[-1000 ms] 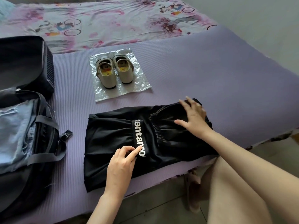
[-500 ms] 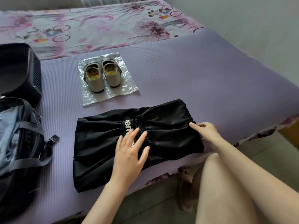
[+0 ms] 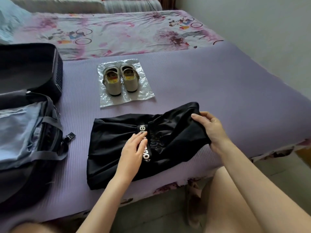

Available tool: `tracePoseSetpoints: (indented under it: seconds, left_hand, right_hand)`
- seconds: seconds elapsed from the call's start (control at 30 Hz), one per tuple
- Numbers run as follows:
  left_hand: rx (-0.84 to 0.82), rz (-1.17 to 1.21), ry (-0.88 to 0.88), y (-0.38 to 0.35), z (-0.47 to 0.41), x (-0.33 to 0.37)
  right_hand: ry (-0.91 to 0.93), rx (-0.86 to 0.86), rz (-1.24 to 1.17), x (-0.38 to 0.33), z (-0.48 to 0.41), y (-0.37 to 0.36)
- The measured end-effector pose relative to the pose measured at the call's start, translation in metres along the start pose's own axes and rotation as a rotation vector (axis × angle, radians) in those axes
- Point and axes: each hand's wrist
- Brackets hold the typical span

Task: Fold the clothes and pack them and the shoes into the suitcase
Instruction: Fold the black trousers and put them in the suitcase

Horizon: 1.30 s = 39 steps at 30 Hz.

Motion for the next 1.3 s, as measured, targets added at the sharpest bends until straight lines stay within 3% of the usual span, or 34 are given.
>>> tracePoseSetpoints:
  seconds: [0.17,0.3,0.4,0.47,0.57,0.67,0.7,0.77,0.83,0.87,1.0,1.07,1.13,1.17,1.23,1.3]
  left_hand:
    - [0.222,0.210,0.122,0.062,0.016,-0.037]
    - [0.294,0.334,0.254,0.088,0.027,-0.075]
    - [0.313,0.562,0.386,0.099,0.034,-0.090]
    - [0.343,0.640,0.471,0.105,0.034,-0.093]
    - [0.335,0.602,0.516,0.111,0.029,-0.096]
    - [0.293,0.415,0.530,0.111,0.022,-0.105]
    - [0.281,0.341,0.535,0.109,0.021,-0.107]
    - [0.266,0.253,0.528,0.103,0.019,-0.107]
    - [0.252,0.274,0.539,0.096,0.020,-0.103]
    - [0.246,0.311,0.553,0.093,0.022,-0.101]
    - [0.146,0.469,0.585,0.073,0.039,-0.084]
    - [-0.030,0.568,0.611,0.063,0.047,-0.074]
    - [-0.153,0.469,0.603,0.061,0.052,-0.070]
    - [-0.100,0.349,0.567,0.064,0.050,-0.068]
    - [0.179,0.076,0.467,0.078,0.038,-0.074]
    - [0.414,-0.095,0.350,0.095,0.022,-0.076]
  right_hand:
    - [0.159,-0.165,0.092,-0.018,0.027,-0.102]
    - [0.287,-0.257,0.395,0.014,0.054,-0.196]
    - [0.210,-0.495,0.751,0.063,0.086,-0.246]
    - [0.171,-0.624,0.754,0.084,0.105,-0.250]
    - [0.296,-0.531,0.711,0.088,0.109,-0.213]
    - [0.304,-0.203,0.683,0.087,0.101,-0.155]
    - [0.229,-0.063,0.678,0.092,0.098,-0.136]
    - [-0.095,0.089,0.544,0.102,0.095,-0.112]
    - [-0.385,0.059,0.303,0.116,0.091,-0.107]
    - [-0.422,0.052,0.230,0.121,0.087,-0.109]
    - [-0.224,0.198,0.087,0.106,0.050,-0.123]
    - [-0.050,0.211,0.143,0.081,0.017,-0.126]
    - [0.071,0.138,0.306,0.064,-0.015,-0.122]
    - [0.071,0.115,0.386,0.061,-0.026,-0.119]
    - [-0.009,0.146,0.511,0.060,-0.028,-0.110]
    - [-0.064,0.185,0.495,0.072,-0.009,-0.102]
Point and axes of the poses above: each hand's wrist, its own z-axis away from the middle knuckle, its own y-axis out of the back of the hand, x = y × z, and after that the axes turned 1 degree about -z, right-handed
